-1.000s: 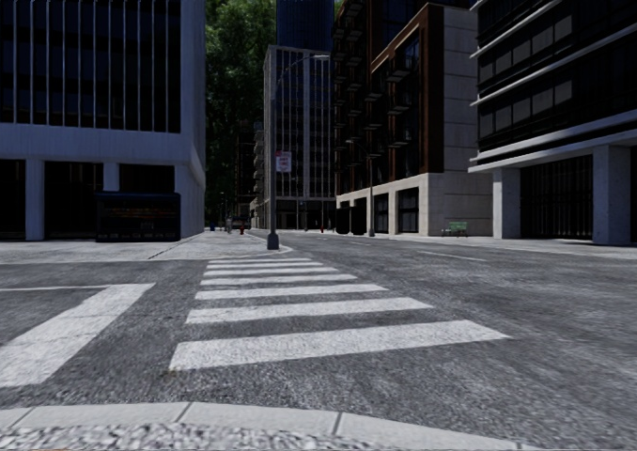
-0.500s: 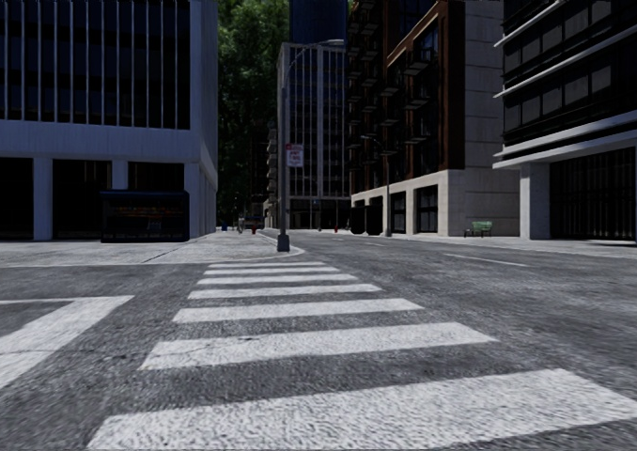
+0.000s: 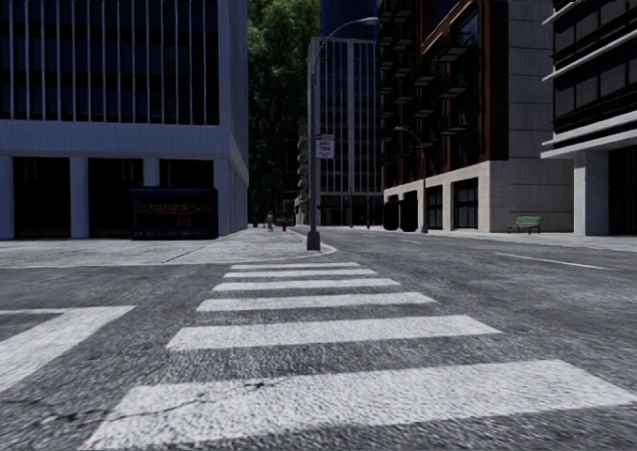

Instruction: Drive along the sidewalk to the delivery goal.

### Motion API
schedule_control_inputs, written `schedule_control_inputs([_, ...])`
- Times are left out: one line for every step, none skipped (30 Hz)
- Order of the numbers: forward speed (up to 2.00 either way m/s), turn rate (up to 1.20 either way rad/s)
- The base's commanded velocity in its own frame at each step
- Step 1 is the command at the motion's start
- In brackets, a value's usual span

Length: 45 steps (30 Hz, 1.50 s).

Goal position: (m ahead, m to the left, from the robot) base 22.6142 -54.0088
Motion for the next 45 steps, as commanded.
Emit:
schedule_control_inputs([1.59, 0.0])
schedule_control_inputs([1.59, 0.0])
schedule_control_inputs([1.59, 0.0])
schedule_control_inputs([1.59, 0.0])
schedule_control_inputs([1.59, 0.0])
schedule_control_inputs([1.59, 0.0])
schedule_control_inputs([1.59, 0.0])
schedule_control_inputs([1.59, 0.0])
schedule_control_inputs([1.59, 0.0])
schedule_control_inputs([1.59, 0.0])
schedule_control_inputs([1.59, 0.0])
schedule_control_inputs([1.59, 0.04])
schedule_control_inputs([1.59, 0.08])
schedule_control_inputs([1.59, 0.18])
schedule_control_inputs([1.59, 0.18])
schedule_control_inputs([1.59, 0.2])
schedule_control_inputs([1.59, 0.22])
schedule_control_inputs([1.61, 0.25])
schedule_control_inputs([1.61, 0.25])
schedule_control_inputs([2.0, 0.25])
schedule_control_inputs([2.0, 0.25])
schedule_control_inputs([2.0, 0.25])
schedule_control_inputs([2.0, 0.25])
schedule_control_inputs([2.0, 0.25])
schedule_control_inputs([2.0, 0.26])
schedule_control_inputs([2.0, 0.27])
schedule_control_inputs([2.0, 0.3])
schedule_control_inputs([2.0, 0.3])
schedule_control_inputs([2.0, 0.33])
schedule_control_inputs([2.0, 0.34])
schedule_control_inputs([2.0, 0.35])
schedule_control_inputs([2.0, 0.35])
schedule_control_inputs([2.0, 0.35])
schedule_control_inputs([2.0, 0.35])
schedule_control_inputs([2.0, 0.35])
schedule_control_inputs([2.0, 0.35])
schedule_control_inputs([2.0, 0.35])
schedule_control_inputs([2.0, 0.35])
schedule_control_inputs([2.0, 0.35])
schedule_control_inputs([2.0, 0.35])
schedule_control_inputs([2.0, 0.35])
schedule_control_inputs([2.0, 0.35])
schedule_control_inputs([2.0, 0.35])
schedule_control_inputs([2.0, 0.29])
schedule_control_inputs([2.0, 0.29])
